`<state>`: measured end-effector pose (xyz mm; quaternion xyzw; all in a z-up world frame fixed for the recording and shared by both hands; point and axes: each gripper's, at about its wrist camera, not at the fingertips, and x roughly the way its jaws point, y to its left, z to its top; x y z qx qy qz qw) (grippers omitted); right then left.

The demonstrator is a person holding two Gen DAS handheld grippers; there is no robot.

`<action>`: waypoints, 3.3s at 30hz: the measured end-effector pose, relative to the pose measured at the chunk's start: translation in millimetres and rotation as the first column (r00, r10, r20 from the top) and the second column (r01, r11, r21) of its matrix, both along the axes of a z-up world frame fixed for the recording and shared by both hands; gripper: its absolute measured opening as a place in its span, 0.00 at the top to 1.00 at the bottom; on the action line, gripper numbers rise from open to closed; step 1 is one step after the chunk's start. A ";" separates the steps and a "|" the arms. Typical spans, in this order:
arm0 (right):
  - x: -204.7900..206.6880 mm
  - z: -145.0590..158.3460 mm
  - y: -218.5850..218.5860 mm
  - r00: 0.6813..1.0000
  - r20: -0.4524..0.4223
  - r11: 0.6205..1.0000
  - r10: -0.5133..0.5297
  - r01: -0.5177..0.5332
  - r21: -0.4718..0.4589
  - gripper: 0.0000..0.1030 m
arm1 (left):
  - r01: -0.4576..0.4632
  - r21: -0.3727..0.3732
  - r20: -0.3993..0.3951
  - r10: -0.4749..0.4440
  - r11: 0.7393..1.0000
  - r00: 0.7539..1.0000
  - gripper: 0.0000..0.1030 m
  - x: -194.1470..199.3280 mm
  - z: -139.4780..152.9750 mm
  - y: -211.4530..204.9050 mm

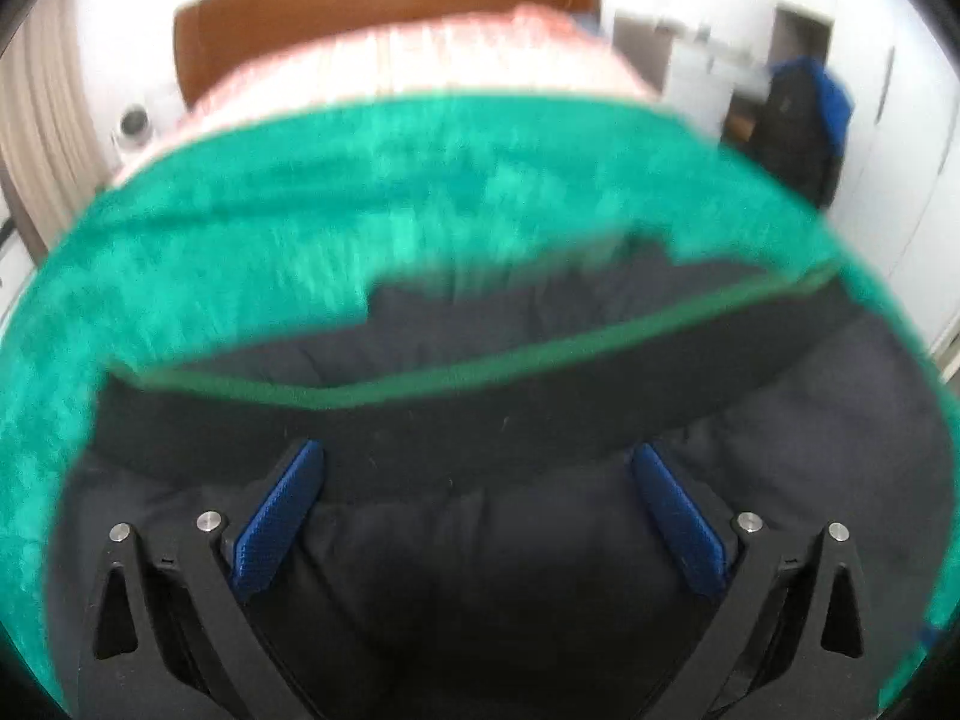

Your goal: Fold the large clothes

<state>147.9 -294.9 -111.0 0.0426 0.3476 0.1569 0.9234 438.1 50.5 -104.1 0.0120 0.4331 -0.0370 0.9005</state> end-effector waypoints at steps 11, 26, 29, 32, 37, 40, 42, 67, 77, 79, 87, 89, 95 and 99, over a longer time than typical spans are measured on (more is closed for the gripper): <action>10.1 -13.1 -6.3 0.998 -0.061 0.999 -0.007 0.009 0.033 0.01 | -0.007 0.018 0.088 0.005 1.000 0.996 0.01 2.1 27.8 -11.7; 11.5 -16.9 -11.3 0.998 -0.070 0.999 -0.007 0.011 0.049 0.01 | 0.031 0.007 0.088 -0.032 0.999 0.996 0.01 -72.3 28.5 -14.5; 12.3 -17.8 -12.2 0.997 -0.071 0.999 -0.012 0.016 0.052 0.01 | 0.051 0.027 0.077 -0.053 0.998 0.996 0.01 -130.7 14.5 -25.9; 11.7 -18.6 -9.8 0.997 -0.070 0.999 -0.013 0.015 0.037 0.01 | 0.032 0.041 0.053 -0.034 0.999 0.998 0.00 -159.6 -11.3 -32.9; 9.2 -18.9 -4.2 0.998 -0.064 1.000 -0.008 0.009 0.010 0.01 | 0.016 0.080 0.057 -0.021 0.997 0.998 0.00 -165.1 -26.6 -40.9; 10.2 -21.0 -3.5 0.997 -0.071 1.000 -0.010 0.011 0.006 0.01 | 0.025 0.086 0.052 -0.029 0.996 0.998 0.00 -164.9 -28.8 -40.5; 11.1 -21.6 -2.9 0.997 -0.073 1.000 -0.012 0.012 0.003 0.00 | 0.027 0.095 0.051 -0.032 0.995 0.998 0.00 -165.4 -29.7 -41.0; 12.8 -34.2 16.9 0.998 -0.069 0.993 -0.010 0.002 -0.118 0.00 | 0.055 0.179 0.033 -0.062 0.982 0.998 0.00 -175.6 -42.1 -58.3; 15.0 -36.0 16.1 0.997 -0.075 0.992 -0.001 -0.008 -0.124 0.00 | 0.060 0.099 0.102 -0.070 0.993 0.992 0.01 -192.1 14.5 -64.6; 14.6 -36.2 16.6 0.997 -0.074 0.992 0.002 -0.011 -0.125 0.00 | 0.016 0.098 0.124 -0.028 0.995 0.992 0.01 -177.1 24.7 -61.0; 18.4 -33.9 14.2 0.997 -0.078 0.991 0.007 -0.017 -0.130 0.00 | -0.005 0.170 0.060 -0.005 0.985 0.998 0.01 -141.6 -4.9 -53.2; 18.3 -34.0 14.6 0.997 -0.076 0.991 0.008 -0.018 -0.133 0.00 | -0.012 0.129 0.050 0.006 0.992 0.999 0.01 -140.9 -9.2 -53.1; 17.4 -35.1 18.4 0.997 -0.074 0.990 0.007 -0.018 -0.140 0.00 | -0.021 0.106 0.038 0.017 0.994 0.999 0.01 -151.5 -4.8 -45.2; 17.0 -35.4 19.5 0.997 -0.074 0.990 0.007 -0.017 -0.142 0.00 | -0.012 0.146 0.060 0.003 0.989 0.998 0.01 -162.5 -4.6 -43.0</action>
